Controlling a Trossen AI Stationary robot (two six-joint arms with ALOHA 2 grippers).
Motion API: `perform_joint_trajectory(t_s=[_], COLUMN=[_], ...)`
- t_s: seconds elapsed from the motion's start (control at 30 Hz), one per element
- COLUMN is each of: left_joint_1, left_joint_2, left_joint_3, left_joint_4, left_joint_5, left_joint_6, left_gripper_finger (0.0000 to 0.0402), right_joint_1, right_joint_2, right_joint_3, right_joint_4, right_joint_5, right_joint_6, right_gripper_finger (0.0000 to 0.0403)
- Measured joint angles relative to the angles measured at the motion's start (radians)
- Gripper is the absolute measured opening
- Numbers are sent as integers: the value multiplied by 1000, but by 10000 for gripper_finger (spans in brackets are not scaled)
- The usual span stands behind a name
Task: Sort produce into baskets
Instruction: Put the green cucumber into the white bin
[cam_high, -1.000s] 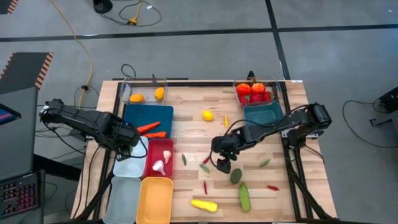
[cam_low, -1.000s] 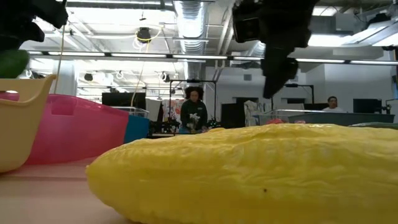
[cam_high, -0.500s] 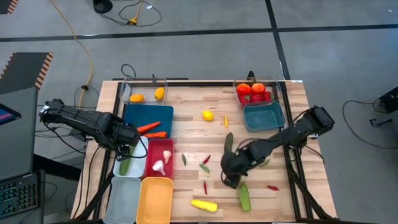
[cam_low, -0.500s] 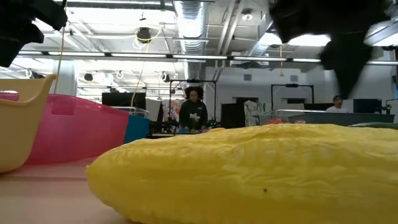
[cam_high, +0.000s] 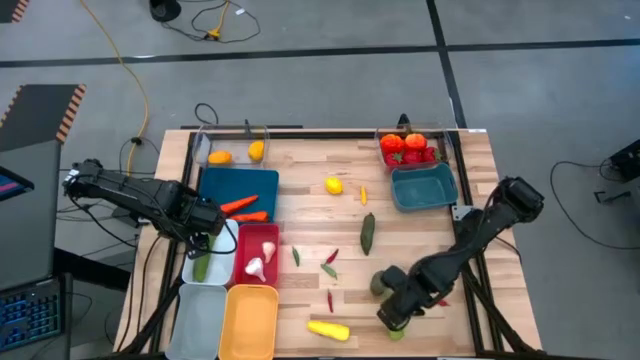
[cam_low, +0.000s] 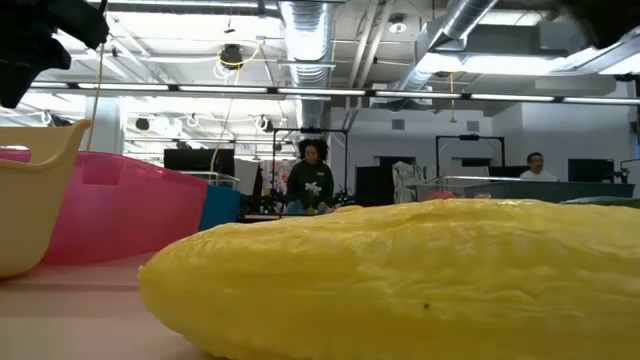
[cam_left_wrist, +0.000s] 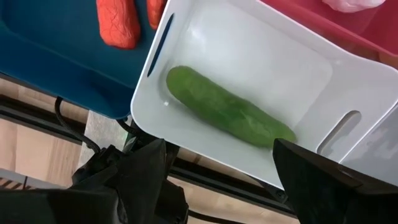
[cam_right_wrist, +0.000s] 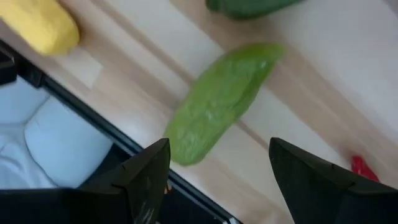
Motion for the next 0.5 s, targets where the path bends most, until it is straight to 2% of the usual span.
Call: perform_joint_trajectory(t_s=[0.3, 0.5], left_joint_1=[0, 0], left_joint_2=[0, 0], left_joint_3=[0, 0], left_joint_4=[39, 63], left_joint_5=[-1, -1], left_joint_6=[0, 0], left_gripper_finger=[283, 283], right_joint_1=[75, 100], right_joint_2=[0, 1], right_joint_3=[0, 0], right_joint_4=[72, 78], right_joint_5=[4, 96], right_joint_6=[-75, 129], right_gripper_finger=[302, 302])
